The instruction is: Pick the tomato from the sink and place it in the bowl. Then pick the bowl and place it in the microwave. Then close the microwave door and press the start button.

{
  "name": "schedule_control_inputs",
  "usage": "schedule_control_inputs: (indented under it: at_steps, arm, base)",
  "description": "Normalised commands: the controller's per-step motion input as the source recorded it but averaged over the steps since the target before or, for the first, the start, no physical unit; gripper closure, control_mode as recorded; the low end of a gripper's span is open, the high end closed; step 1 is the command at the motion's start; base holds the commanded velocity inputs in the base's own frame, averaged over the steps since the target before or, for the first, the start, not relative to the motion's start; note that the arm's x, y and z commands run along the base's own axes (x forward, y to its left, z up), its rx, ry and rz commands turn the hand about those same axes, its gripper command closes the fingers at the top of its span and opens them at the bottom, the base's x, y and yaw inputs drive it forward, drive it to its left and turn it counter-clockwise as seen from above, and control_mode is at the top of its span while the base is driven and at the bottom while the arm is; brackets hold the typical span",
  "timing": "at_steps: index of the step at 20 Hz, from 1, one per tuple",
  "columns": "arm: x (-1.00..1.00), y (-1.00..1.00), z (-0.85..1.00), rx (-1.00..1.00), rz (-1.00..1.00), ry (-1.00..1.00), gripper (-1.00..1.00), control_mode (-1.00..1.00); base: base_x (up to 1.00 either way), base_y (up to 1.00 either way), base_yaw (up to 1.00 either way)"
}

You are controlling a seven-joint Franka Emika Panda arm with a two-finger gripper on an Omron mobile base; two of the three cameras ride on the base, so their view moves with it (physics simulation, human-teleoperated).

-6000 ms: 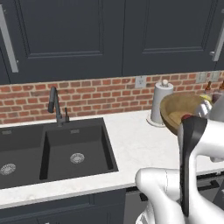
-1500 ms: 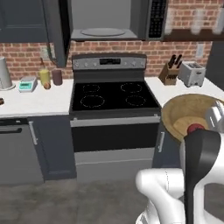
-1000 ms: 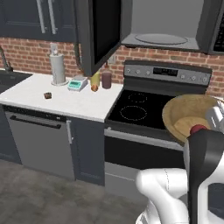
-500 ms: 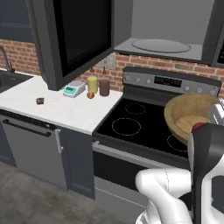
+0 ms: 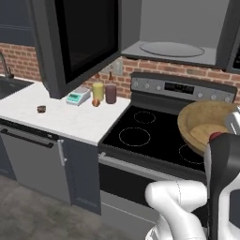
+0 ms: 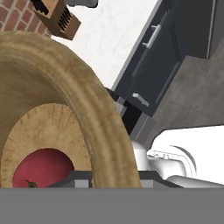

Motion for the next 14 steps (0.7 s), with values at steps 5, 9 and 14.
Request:
schedule_control_inputs:
  at_steps: [5,9,14]
  arm:
    - [0.00,0.00,0.00,0.00,0.00,0.00,1.00,1.00]
    - [0.00,0.00,0.00,0.00,0.00,0.00,1.00,1.00]
    - [0.00,0.00,0.00,0.00,0.00,0.00,1.00,1.00]
  base:
    - [0.37,0.34,-0.01]
    - [0.12,-0.04,0.09]
    - [0.00,-0.27,0.10]
